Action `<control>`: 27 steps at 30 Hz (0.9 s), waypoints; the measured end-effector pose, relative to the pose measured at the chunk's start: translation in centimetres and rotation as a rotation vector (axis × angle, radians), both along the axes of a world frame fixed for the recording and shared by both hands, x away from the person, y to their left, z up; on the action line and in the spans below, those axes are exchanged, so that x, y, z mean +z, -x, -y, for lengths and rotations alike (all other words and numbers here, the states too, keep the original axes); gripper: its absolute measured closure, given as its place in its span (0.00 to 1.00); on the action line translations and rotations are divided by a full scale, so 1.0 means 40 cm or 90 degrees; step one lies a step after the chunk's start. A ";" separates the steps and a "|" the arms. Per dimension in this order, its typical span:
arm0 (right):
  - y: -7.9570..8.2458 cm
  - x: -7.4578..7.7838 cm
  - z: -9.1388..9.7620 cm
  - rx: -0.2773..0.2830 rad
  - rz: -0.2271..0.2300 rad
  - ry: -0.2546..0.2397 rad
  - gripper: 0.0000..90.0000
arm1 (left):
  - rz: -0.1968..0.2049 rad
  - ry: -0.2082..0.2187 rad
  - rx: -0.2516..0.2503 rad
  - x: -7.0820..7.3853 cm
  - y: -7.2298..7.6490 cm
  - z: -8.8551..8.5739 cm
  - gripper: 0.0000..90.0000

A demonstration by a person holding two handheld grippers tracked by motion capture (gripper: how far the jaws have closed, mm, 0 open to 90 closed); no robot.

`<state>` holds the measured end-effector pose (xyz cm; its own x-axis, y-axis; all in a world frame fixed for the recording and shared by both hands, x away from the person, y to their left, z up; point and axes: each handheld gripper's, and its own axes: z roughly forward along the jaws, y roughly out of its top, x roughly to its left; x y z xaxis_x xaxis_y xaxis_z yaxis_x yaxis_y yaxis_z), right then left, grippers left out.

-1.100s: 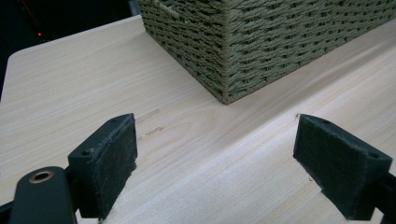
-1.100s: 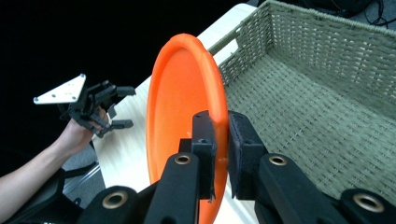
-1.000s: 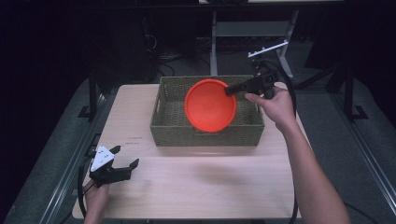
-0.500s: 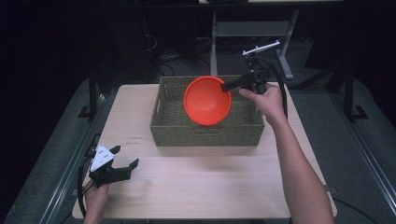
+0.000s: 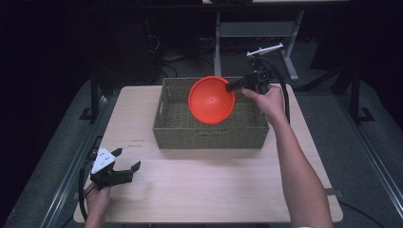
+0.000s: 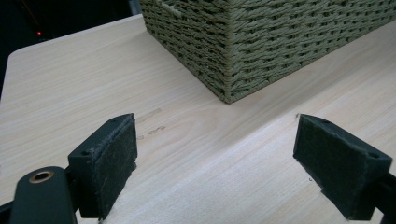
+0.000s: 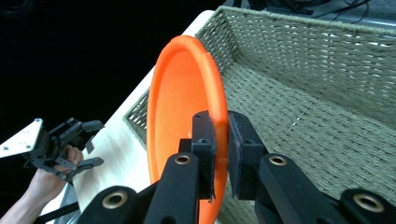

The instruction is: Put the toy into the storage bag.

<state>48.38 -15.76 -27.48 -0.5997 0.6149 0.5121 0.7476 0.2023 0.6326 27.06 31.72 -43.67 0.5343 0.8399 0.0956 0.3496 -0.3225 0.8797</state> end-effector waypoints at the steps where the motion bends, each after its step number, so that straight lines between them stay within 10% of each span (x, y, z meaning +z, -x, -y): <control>1: -0.003 -0.003 0.000 -0.004 -0.001 -0.001 0.91 | 0.000 0.000 0.000 0.000 0.000 0.000 0.14; 27: -0.074 -0.085 0.000 -0.065 -0.041 0.026 0.91 | 0.010 0.003 0.005 0.000 0.004 0.003 0.14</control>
<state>51.33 -15.75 -30.86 -0.4994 0.6922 0.5211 0.8043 0.1468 0.5758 26.92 31.60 -43.66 0.5260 0.8446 0.0995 0.3387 -0.3153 0.8865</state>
